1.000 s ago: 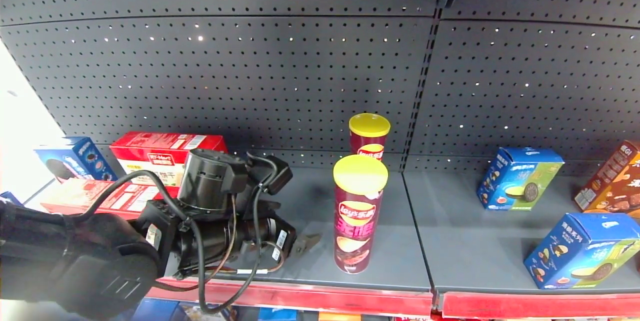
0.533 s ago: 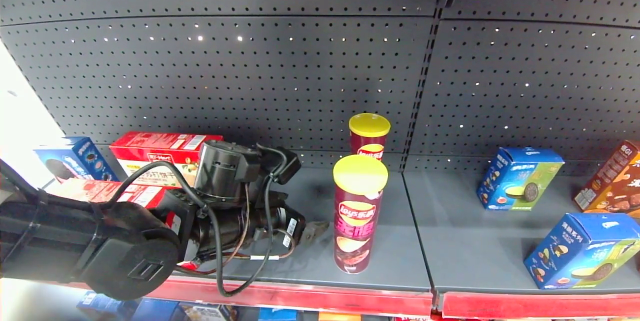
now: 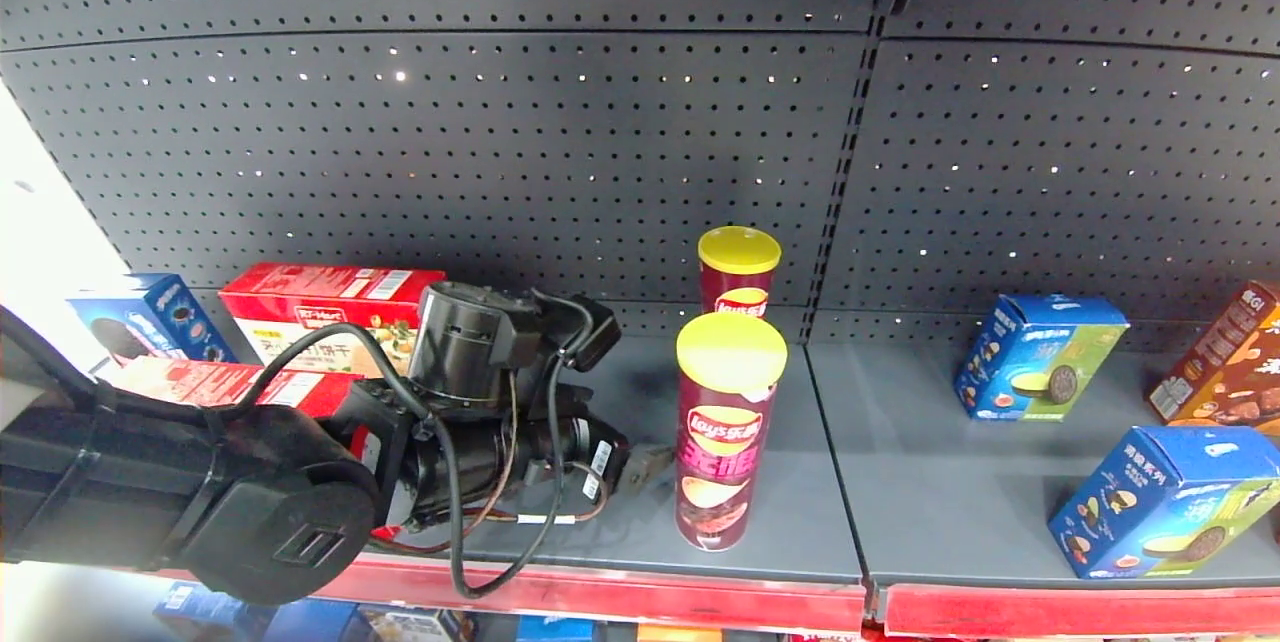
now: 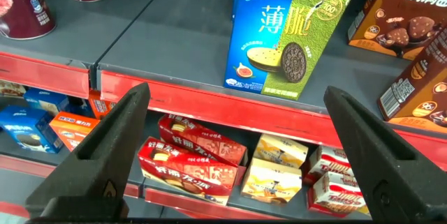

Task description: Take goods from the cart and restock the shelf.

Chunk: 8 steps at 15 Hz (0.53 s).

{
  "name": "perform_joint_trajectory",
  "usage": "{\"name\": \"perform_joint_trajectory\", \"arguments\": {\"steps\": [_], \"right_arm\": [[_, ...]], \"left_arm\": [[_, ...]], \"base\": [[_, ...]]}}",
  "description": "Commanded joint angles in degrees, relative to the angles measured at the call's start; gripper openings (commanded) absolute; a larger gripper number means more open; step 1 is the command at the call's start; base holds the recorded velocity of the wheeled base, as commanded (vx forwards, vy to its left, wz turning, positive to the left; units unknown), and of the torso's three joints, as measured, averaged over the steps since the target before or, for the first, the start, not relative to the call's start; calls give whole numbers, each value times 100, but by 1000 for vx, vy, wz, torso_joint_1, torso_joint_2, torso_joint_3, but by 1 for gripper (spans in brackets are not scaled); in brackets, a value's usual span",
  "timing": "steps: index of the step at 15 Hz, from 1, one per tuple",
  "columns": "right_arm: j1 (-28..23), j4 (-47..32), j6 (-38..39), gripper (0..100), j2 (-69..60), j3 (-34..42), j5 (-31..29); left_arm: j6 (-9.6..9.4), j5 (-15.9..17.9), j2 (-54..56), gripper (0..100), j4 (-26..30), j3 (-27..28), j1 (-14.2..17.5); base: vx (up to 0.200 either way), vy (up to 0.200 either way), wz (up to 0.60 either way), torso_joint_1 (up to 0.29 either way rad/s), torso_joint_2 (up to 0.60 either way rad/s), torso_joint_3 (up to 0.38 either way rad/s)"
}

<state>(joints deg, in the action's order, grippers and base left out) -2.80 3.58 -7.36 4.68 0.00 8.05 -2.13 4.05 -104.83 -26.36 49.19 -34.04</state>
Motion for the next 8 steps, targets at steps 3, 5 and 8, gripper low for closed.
{"name": "perform_joint_trajectory", "arguments": {"steps": [3,5,8], "right_arm": [[-1,2,-2,100,6,0,4],[-1,2,-2,100,6,0,4],[-1,2,-2,100,6,0,-5]], "left_arm": [[2,8,-38,100,-1,64,-24],[2,8,-47,100,-1,64,-42],[2,-9,-47,100,-1,64,-50]], "base": [[0,0,0,0,0,0],[0,0,0,0,0,0],[0,0,0,0,0,0]]}}
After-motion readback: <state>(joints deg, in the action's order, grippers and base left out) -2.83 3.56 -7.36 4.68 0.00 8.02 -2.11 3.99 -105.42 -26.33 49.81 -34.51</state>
